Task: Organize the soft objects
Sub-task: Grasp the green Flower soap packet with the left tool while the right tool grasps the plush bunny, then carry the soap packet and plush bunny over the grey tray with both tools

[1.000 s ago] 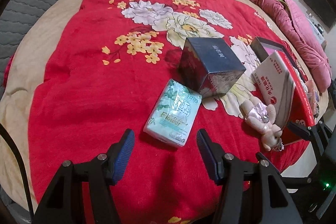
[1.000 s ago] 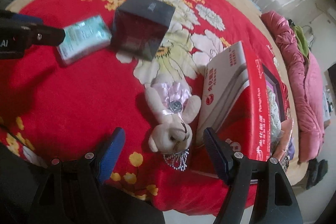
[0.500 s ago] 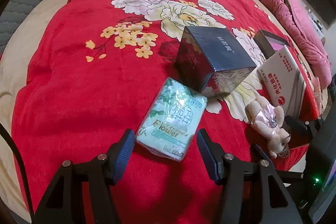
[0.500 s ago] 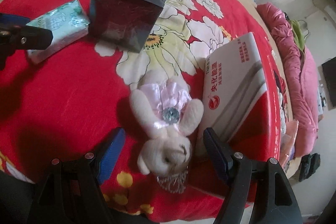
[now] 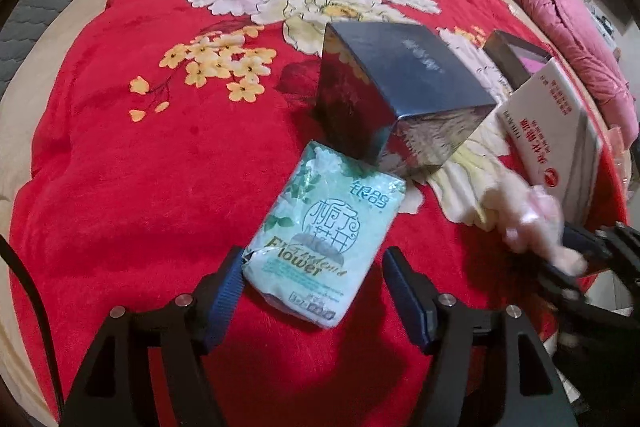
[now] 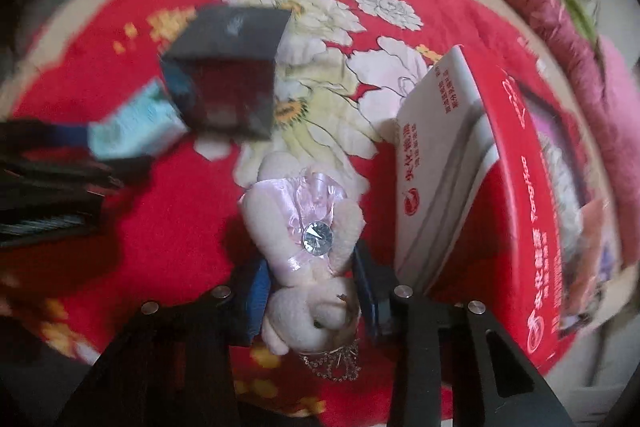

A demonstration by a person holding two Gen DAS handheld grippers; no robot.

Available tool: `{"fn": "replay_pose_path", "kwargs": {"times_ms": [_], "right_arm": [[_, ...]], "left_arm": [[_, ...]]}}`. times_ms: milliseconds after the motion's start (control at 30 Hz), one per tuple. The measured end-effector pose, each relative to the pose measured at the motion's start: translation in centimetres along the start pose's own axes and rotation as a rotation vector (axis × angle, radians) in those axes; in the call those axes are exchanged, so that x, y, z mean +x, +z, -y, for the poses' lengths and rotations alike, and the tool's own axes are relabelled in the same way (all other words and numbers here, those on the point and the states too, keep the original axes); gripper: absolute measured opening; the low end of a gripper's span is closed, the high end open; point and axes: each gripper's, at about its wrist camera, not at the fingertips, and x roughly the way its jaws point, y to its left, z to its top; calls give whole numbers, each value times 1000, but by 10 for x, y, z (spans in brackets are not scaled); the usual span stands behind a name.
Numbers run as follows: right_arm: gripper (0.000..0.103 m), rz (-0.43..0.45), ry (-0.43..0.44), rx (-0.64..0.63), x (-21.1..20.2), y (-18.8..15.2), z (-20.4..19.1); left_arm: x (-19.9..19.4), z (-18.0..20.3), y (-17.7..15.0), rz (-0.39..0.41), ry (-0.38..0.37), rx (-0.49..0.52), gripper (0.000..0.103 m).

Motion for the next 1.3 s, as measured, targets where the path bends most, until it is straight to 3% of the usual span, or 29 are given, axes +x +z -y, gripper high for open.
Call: {"fn": "replay_pose_path", "kwargs": {"times_ms": [100, 233, 400, 667, 1000, 1300], "right_arm": [[40, 27, 83, 47, -12, 2, 8], [40, 56, 123, 88, -26, 0, 11], [40, 95, 138, 119, -44, -5, 16], [40, 182, 129, 157, -81, -8, 37], [40, 309, 77, 252, -136, -24, 90], [40, 375, 22, 377, -169, -55, 157]], "left_arm": [[8, -1, 2, -9, 15, -7, 66], [5, -4, 2, 9, 4, -23, 58], [-6, -12, 1, 24, -73, -82, 52], [-72, 10, 0, 150, -90, -86, 52], [-152, 79, 10, 269, -102, 11, 52], [-172, 160, 12, 292, -131, 138, 52]]}}
